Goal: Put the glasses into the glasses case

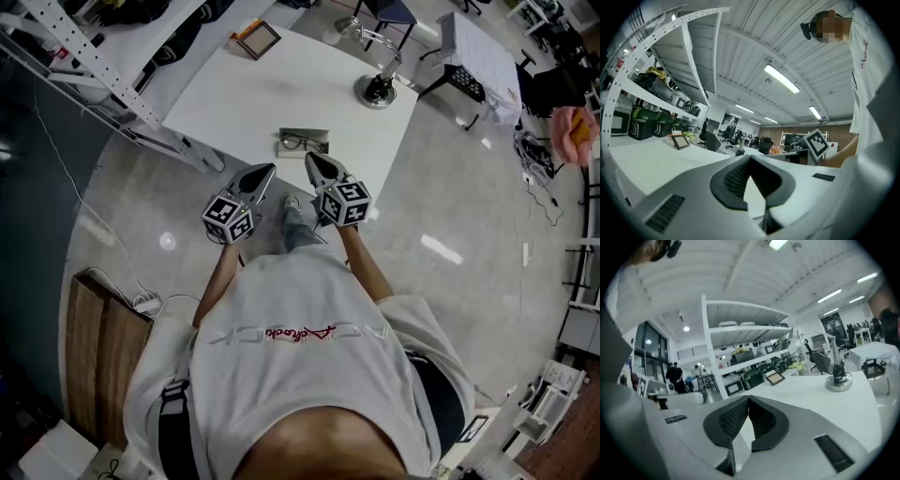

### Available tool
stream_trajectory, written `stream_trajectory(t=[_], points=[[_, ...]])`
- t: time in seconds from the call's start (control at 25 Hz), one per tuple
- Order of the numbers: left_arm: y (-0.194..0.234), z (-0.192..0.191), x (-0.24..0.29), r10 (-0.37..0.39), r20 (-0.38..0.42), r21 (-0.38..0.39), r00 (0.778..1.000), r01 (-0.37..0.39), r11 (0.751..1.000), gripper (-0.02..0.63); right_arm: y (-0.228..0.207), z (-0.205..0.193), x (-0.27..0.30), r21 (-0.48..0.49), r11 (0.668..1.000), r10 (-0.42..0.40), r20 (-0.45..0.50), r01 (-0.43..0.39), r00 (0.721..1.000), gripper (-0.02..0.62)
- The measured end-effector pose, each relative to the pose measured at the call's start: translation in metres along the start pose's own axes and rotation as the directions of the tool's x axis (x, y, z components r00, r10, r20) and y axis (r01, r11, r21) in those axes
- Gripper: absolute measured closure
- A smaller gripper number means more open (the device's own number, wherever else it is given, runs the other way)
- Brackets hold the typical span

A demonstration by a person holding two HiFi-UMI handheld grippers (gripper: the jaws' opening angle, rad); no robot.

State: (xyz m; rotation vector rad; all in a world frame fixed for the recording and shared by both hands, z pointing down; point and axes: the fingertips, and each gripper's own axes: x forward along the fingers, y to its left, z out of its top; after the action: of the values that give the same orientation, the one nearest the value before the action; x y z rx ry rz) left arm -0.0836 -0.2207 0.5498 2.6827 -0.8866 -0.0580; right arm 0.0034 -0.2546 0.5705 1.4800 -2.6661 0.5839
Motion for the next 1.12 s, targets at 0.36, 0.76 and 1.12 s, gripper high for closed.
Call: stream_trajectory(t=[0.36,0.76,1.12], points=[[-0.038,-0.015,-0.015,-0.027,0.003,-0.011,1.0,0.027,1.0,0.598,0.032,0.015,-0.049,-0.028,1.0,0.015,0.143,-0.011,0.99,0.588],[-0.074,-0.02,-0.016,-0.022,0.008,-0.008,1.0,0.022,1.0,0.598,0.048,0.006,-0.084,-0.051,0.996,0.074,0.111,-0.069,0.991,0.589],[-0.143,-0.049,-0.023,-0.005,-0.006,-0.044,1.0,0.005,0.999,0.598,0.051,-0.018,-0.146,-0.053,0.996,0.078,0.052,-0.075,0.996,0.59]])
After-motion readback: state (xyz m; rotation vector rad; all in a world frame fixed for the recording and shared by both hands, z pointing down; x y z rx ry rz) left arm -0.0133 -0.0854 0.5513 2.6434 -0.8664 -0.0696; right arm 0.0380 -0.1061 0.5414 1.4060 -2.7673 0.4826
